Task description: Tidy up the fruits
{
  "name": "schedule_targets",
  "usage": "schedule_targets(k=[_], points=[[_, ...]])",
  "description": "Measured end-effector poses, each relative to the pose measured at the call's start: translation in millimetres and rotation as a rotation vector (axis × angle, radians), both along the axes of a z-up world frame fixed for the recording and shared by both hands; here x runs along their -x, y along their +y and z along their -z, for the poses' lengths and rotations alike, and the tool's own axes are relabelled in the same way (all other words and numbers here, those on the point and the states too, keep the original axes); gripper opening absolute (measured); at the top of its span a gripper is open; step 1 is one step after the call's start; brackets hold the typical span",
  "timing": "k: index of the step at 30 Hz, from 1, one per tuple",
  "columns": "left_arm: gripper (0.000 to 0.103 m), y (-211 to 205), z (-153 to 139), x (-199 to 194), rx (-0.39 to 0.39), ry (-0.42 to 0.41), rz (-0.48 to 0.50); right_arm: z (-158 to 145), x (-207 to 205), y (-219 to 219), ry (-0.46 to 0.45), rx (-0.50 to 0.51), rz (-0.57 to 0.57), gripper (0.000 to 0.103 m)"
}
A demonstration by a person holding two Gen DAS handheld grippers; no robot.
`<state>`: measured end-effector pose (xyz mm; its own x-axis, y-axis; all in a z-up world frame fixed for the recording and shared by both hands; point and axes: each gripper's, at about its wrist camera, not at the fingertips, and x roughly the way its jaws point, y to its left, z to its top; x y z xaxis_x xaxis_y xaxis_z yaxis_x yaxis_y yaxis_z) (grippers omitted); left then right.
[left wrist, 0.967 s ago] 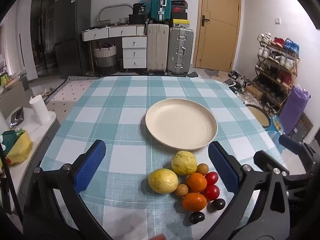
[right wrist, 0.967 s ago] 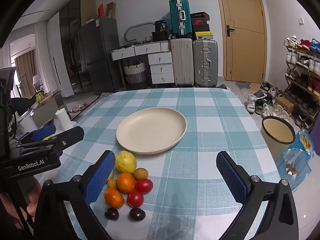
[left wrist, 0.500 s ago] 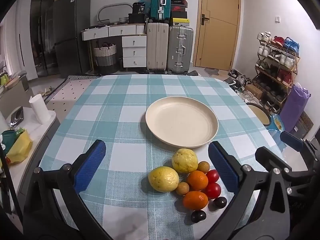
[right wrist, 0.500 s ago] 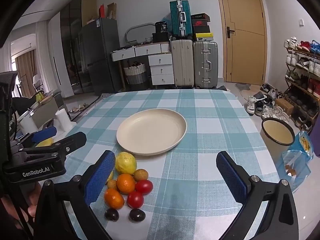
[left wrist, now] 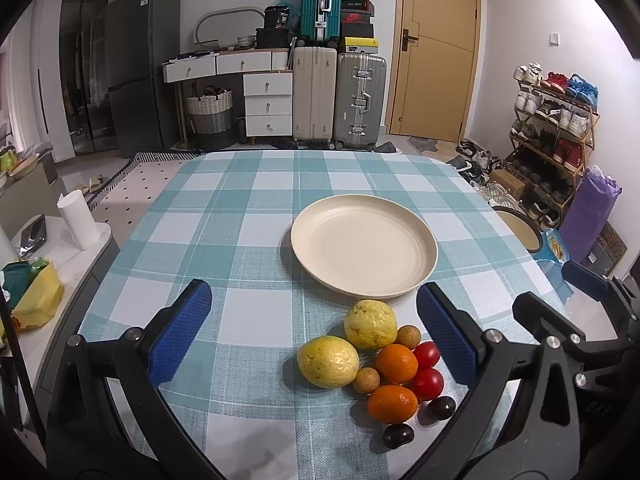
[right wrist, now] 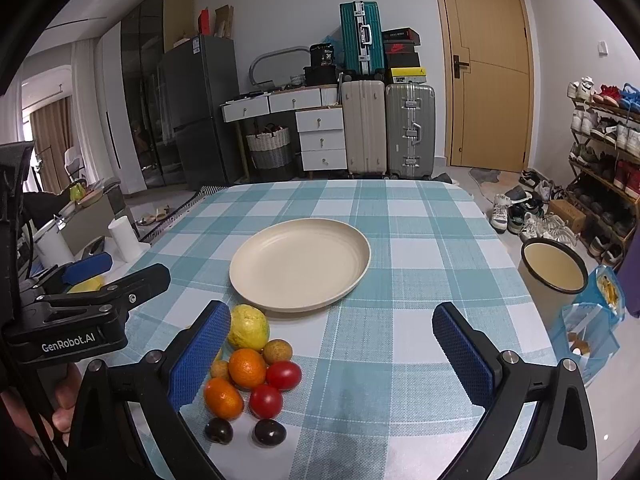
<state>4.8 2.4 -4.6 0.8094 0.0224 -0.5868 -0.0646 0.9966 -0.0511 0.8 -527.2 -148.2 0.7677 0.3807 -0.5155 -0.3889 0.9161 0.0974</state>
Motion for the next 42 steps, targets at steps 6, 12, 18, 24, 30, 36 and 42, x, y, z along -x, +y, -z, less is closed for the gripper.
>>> schedule_targets(k=[6, 12, 18, 24, 30, 36, 42], points=[[0.102, -1, 0, 1, -0.002, -0.002, -0.001, 0, -1, -1, 0.000, 0.003, -0.002, 0.103], [0.102, -2, 0, 1, -0.003, -0.001, -0.001, 0, -1, -1, 0.003, 0.003, -0.001, 0.103], [0.102, 0, 3, 0, 0.000, 0.008, -0.003, 2, -1, -2, 0.012, -0.001, 0.001, 0.103], [0.102, 4, 10, -2, 0.009, 0.013, -0.009, 5, -1, -3, 0.016, -0.001, 0.002, 0.103], [0.102, 4, 9, -3, 0.009, 0.013, -0.009, 5, 0, -3, 0.017, -0.001, 0.002, 0.103], [0.102, 5, 10, -4, 0.012, 0.018, -0.008, 4, 0, -3, 0.016, 0.000, 0.002, 0.103], [0.102, 4, 12, -4, 0.012, 0.022, -0.006, 4, 0, -4, 0.018, 0.001, 0.003, 0.103]])
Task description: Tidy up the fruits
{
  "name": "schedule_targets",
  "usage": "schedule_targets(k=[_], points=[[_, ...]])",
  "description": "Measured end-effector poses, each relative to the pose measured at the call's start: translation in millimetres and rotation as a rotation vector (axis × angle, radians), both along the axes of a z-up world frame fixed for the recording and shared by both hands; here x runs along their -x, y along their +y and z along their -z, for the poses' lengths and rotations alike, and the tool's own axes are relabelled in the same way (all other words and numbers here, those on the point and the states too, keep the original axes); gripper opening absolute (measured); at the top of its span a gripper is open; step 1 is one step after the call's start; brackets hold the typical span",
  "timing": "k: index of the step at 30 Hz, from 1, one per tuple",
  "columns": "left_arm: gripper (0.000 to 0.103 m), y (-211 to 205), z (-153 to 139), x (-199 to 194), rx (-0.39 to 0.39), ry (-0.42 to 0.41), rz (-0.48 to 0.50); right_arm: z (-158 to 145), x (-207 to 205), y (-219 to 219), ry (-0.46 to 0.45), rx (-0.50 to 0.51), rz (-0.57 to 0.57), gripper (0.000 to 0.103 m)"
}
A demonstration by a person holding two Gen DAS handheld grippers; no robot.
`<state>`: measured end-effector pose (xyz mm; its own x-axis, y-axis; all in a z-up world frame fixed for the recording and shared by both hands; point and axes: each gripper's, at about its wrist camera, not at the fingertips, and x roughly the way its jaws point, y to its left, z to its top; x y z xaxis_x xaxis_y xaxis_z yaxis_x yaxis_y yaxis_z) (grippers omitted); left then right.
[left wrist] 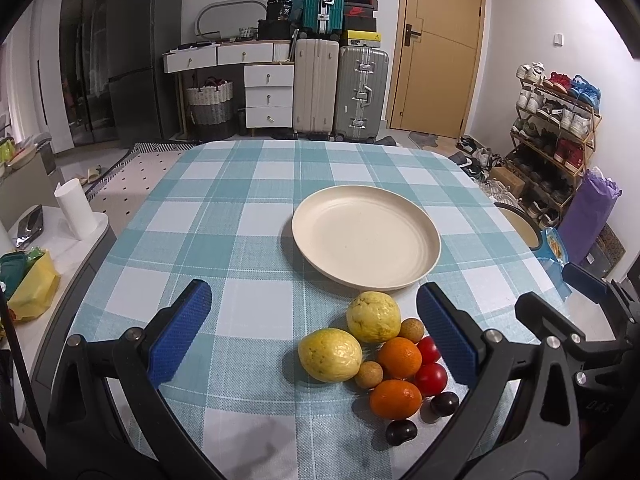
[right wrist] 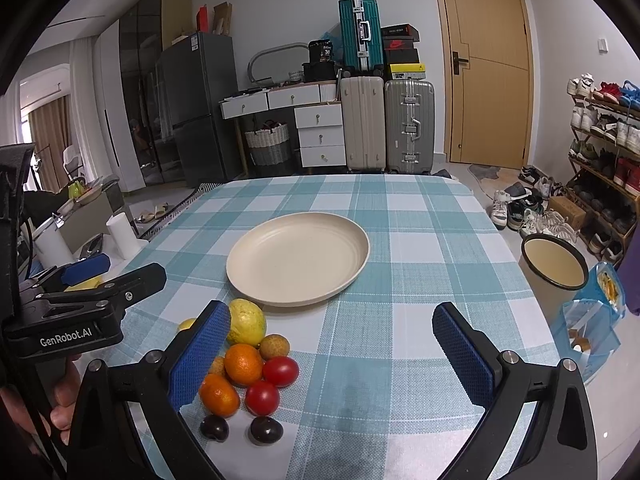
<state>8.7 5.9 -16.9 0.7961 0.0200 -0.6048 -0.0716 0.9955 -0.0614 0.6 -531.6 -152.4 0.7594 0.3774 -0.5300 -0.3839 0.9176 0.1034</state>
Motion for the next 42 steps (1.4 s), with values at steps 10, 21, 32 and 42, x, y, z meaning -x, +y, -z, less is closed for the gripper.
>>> schedule_targets(k=[10, 21, 32, 42], points=[[0.102, 1, 9, -5, 0.028, 0.028, 0.017, 1, 0, -1, 0.004, 0.002, 0.002, 0.103], [0.102, 19, 39, -22, 0.132, 0.114, 0.065, 12, -12, 3, 0.028, 0.006, -0.003, 0.103], [0.102, 33, 72, -40, 0.256, 0.218, 0.126, 26, -34, 13, 0.072, 0.000, -0.020, 0.103], [0.086, 50, 99, -52, 0.444, 0.298, 0.202, 31, -47, 20, 0.096, 0.000, -0.026, 0.103]])
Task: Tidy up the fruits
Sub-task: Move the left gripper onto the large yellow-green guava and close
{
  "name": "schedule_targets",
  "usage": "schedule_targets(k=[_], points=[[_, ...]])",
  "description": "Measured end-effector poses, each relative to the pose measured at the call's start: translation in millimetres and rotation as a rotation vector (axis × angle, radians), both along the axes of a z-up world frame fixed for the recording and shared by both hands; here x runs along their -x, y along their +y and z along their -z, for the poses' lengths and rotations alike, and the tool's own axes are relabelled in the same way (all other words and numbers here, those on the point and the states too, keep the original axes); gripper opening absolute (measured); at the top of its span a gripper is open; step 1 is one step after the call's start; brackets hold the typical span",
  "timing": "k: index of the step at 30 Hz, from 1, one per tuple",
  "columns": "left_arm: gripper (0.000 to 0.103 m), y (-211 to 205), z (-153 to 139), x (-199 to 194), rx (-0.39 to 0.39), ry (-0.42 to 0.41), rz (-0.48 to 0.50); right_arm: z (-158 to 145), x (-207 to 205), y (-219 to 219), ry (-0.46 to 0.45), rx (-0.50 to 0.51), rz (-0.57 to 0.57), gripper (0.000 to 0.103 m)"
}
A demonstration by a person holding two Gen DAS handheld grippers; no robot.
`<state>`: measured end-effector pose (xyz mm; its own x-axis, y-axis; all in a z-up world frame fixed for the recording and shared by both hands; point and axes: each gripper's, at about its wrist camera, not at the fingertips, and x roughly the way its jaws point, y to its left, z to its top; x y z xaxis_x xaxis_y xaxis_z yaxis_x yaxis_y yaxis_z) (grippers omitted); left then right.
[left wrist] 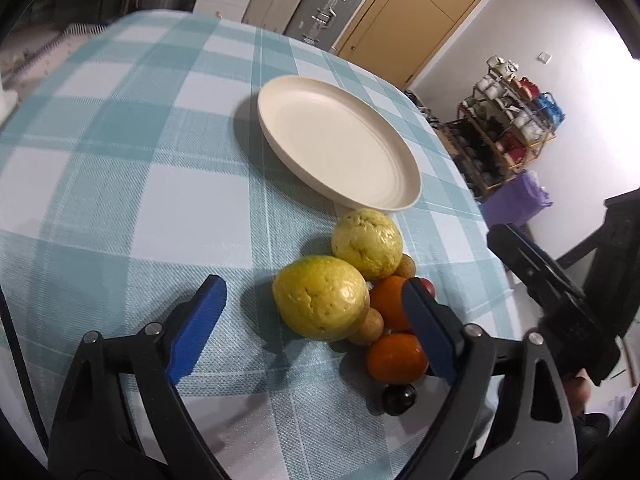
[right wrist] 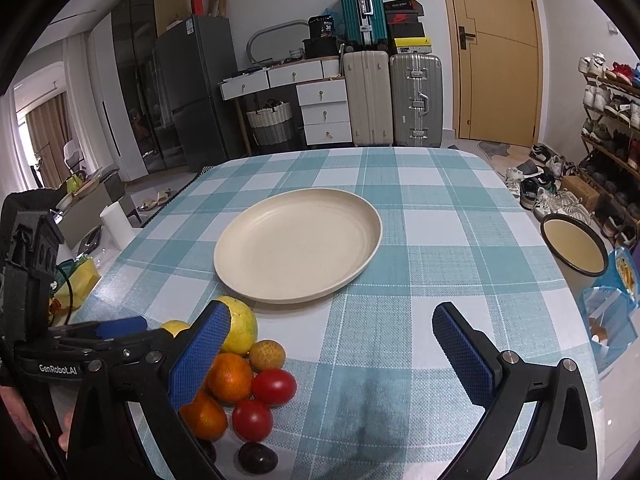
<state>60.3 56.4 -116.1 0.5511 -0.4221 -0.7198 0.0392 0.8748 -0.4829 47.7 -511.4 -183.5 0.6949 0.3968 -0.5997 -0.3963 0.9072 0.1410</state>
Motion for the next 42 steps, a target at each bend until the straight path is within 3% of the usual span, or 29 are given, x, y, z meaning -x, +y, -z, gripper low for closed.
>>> schedule_targets(k=[3, 6, 9, 13, 21, 28, 42], points=[[0.083, 4, 7, -3, 0.055, 0.018, 0.012, 4, -5, 2, 0.015, -0.001, 0.000, 0.103], [0.072, 7, 13, -8, 0.103, 0.031, 0.030, 6, -8, 5, 0.021, 0.002, -0.002, 0.103], [0.049, 8, 19, -12, 0.132, 0.029, 0.053, 7, -9, 7, 0.026, 0.005, -0.007, 0.103], [0.048, 14, 28, -16, 0.207, 0.027, 0.058, 9, -14, 11, 0.037, 0.004, -0.014, 0.103], [0.048, 19, 31, -24, 0.226, 0.030, 0.078, 9, -18, 20, 0.057, -0.028, -0.076, 0.103], [0.048, 30, 26, -23, 0.249, 0.019, 0.065, 16, -26, 33, 0.132, -0.078, -0.156, 0.103], [0.048, 56, 28, -11, 0.263, 0.029, 0.039, 34, -36, 71, 0.230, -0.073, -0.280, 0.100]])
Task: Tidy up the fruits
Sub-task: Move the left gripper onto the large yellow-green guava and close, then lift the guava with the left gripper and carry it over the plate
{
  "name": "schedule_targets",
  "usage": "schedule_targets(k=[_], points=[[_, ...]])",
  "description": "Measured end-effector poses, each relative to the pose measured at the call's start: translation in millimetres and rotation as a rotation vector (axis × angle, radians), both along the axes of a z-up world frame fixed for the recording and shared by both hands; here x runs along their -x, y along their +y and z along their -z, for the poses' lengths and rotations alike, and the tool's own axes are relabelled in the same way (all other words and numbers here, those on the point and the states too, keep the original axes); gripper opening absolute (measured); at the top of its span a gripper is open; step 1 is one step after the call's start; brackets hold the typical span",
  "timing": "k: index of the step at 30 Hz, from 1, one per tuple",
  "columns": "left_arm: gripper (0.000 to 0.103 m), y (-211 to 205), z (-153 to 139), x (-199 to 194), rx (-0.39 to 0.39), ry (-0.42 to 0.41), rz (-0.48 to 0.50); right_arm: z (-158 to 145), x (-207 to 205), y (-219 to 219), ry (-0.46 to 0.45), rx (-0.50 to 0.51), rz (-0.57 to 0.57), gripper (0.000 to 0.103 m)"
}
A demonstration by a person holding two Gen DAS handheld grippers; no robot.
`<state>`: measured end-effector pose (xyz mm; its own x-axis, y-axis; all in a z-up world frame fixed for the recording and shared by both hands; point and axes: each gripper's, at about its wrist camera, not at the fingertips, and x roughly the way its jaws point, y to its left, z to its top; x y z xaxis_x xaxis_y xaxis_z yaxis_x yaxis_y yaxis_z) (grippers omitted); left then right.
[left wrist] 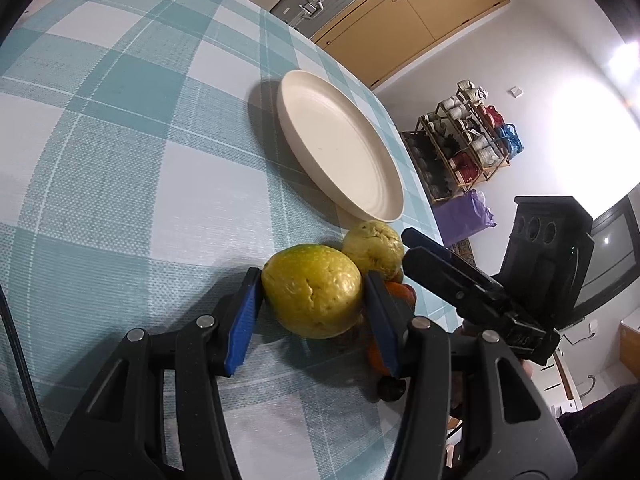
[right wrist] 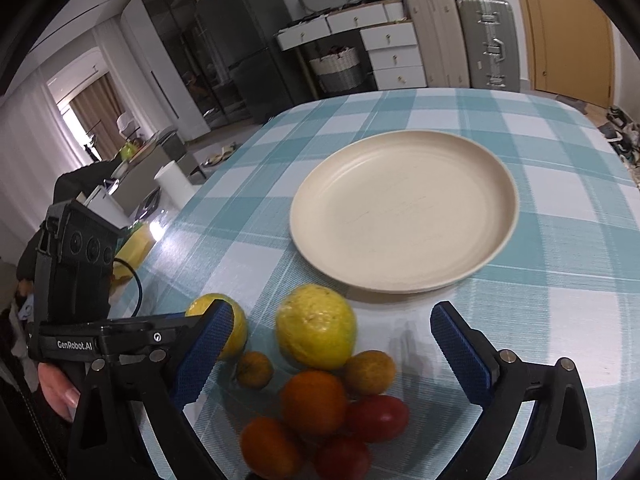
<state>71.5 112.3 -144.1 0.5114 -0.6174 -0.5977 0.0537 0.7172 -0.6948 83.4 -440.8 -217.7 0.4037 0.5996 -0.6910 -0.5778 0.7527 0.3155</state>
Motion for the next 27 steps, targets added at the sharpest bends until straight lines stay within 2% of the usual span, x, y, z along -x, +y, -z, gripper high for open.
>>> schedule_targets(k=[3, 12, 13, 14, 15, 21, 27], points=[[0.048, 8, 2, 1, 0.009, 0.012, -0.013, 3, -2, 5, 0.011, 0.006, -0.012, 0.098], [0.048, 14, 1, 1, -0.007, 0.006, -0.024, 10, -7, 17, 0.054, 0.027, -0.054, 0.074], [0.048, 14, 0, 1, -0.008, 0.007, -0.025, 11, -8, 18, 0.056, 0.033, -0.056, 0.069], [0.048, 13, 0, 0, -0.011, 0.007, -0.025, 12, -8, 19, 0.062, 0.039, -0.057, 0.057], [0.048, 13, -1, -1, -0.013, 0.005, -0.028, 14, -9, 19, 0.068, 0.044, -0.055, 0.050], [0.048, 13, -13, 1, -0.031, -0.010, -0.032, 13, -9, 18, 0.063, 0.023, -0.066, 0.048], [0.048, 5, -23, -13, -0.041, -0.027, -0.038, -1, -8, 9, 0.035, -0.053, -0.064, 0.048]])
